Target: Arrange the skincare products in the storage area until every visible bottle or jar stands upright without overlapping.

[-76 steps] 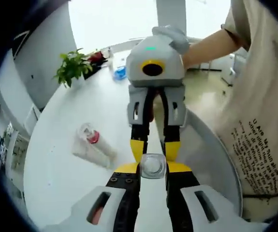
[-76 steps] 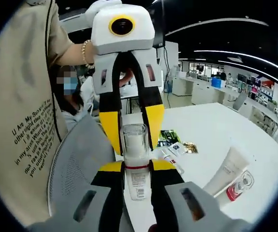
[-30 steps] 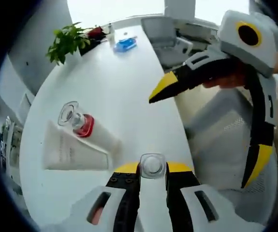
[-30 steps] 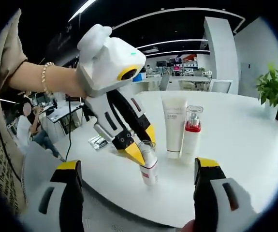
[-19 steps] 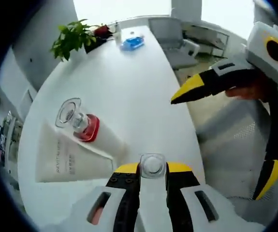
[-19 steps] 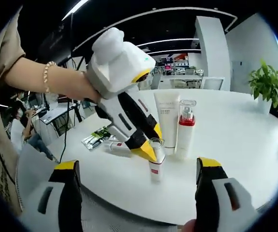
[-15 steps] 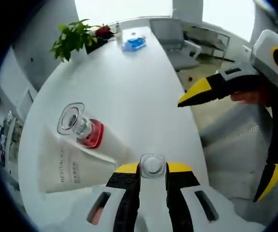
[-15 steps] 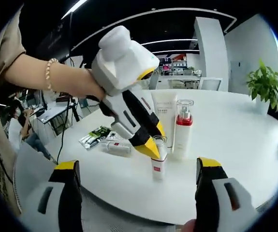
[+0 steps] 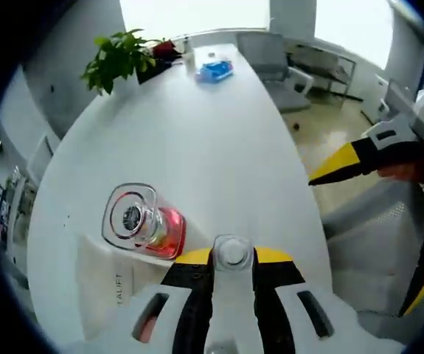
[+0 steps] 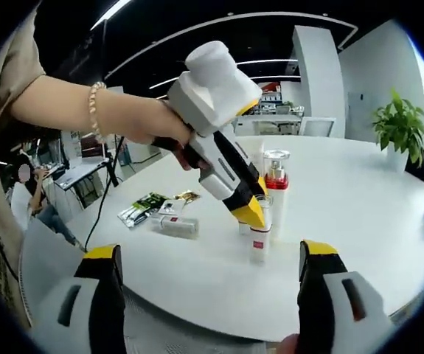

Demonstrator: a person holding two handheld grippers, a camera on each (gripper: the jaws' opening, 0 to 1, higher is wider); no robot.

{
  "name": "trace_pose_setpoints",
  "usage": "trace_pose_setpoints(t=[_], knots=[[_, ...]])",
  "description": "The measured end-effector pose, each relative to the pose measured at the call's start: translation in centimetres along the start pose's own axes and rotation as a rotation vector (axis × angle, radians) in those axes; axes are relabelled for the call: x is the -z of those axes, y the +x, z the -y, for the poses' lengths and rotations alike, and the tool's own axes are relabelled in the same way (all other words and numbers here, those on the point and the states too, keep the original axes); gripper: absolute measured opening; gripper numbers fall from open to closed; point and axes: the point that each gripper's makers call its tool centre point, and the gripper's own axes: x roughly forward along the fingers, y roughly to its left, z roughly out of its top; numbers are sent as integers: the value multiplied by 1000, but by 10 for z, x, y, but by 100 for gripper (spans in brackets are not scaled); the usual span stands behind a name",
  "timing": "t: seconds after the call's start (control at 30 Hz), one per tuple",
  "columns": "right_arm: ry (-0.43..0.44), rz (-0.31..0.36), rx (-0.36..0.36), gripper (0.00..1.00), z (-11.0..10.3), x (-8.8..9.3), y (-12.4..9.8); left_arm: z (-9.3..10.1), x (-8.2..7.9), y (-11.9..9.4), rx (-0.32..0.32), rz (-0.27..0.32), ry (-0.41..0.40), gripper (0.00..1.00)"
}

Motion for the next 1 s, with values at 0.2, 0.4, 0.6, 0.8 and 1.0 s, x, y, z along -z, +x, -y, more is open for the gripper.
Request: trace_pose_setpoints(t=[0.2,0.4,0.6,0.8,1.0], knots=[[1,-1,-4,100,-1,1,0,-2,-4,4,9,-4,15,16],[5,0,-5,100,0,1,0,-3,-6,6,11,-7,16,16],[3,-2,-11,100,-1,1,1,-3,-5,5,8,-7,8,16],[2,-4,-13,100,-2,2,1,-4,-8,2,3,8,8,17],[-6,-11,-19,100,-3,2,1,-2,-9,-3,0,12,17,22]])
